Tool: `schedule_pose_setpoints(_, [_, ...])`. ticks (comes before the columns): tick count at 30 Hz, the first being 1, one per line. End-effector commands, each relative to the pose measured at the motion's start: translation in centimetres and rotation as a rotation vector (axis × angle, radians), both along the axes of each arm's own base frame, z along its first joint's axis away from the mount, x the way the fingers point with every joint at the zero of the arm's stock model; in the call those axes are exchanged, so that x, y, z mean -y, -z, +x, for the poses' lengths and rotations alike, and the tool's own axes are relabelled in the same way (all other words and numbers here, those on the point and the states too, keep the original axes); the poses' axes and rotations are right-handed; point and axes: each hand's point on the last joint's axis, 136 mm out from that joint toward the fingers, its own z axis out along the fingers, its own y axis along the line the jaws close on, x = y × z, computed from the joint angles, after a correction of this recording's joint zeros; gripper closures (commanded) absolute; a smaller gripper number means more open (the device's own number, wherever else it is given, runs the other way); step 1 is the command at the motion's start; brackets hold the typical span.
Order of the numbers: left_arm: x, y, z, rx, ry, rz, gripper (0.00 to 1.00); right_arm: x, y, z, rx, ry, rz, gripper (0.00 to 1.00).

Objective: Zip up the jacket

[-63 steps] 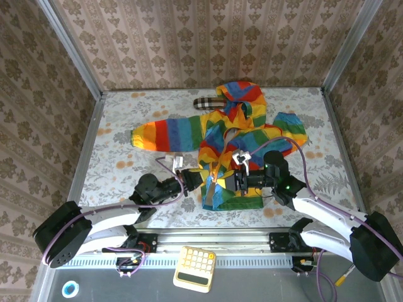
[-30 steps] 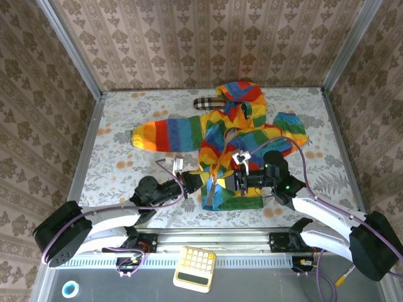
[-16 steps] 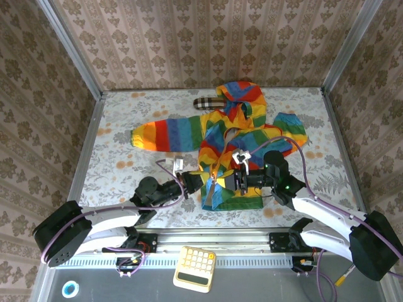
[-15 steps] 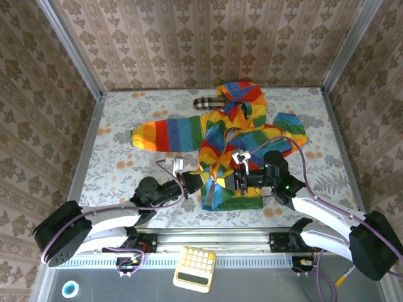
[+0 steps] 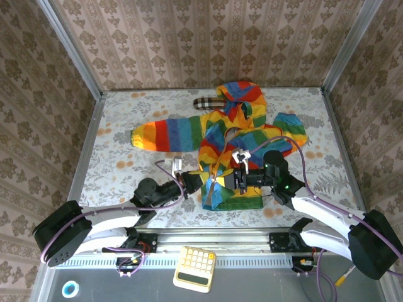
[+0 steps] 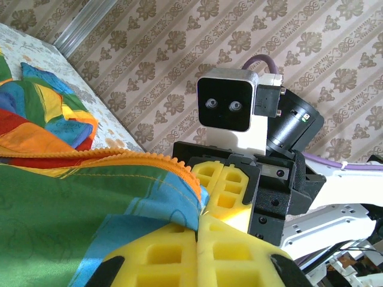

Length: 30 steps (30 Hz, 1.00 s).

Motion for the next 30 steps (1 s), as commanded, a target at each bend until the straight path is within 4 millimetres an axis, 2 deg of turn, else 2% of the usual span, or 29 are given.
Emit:
schedule_pose_setpoints(1, [0.0, -0.3, -1.0, 0.003, 0.034, -0.024, 1.00, 0.0, -2.8, 0.8, 0.095, 0.036, 0.067, 1.00])
schedule_pose_setpoints(9, [0.0, -0.4, -1.3, 0.004, 0.040, -0.030, 1.00, 0.1, -3.6, 0.8, 0.108, 0.043, 0.087, 1.00])
schedule_pose_setpoints(18, [-0.2, 0.7, -1.2, -0.016, 0.023, -0.006, 1.00, 0.1, -4.4, 0.5, 0.115, 0.036, 0.107, 1.00])
schedule_pose_setpoints(30, [0.0, 1.5, -0.8, -0.058, 0.032, 0.016, 1.00, -0.1, -4.2, 0.2, 0.103, 0.006, 0.110, 1.00])
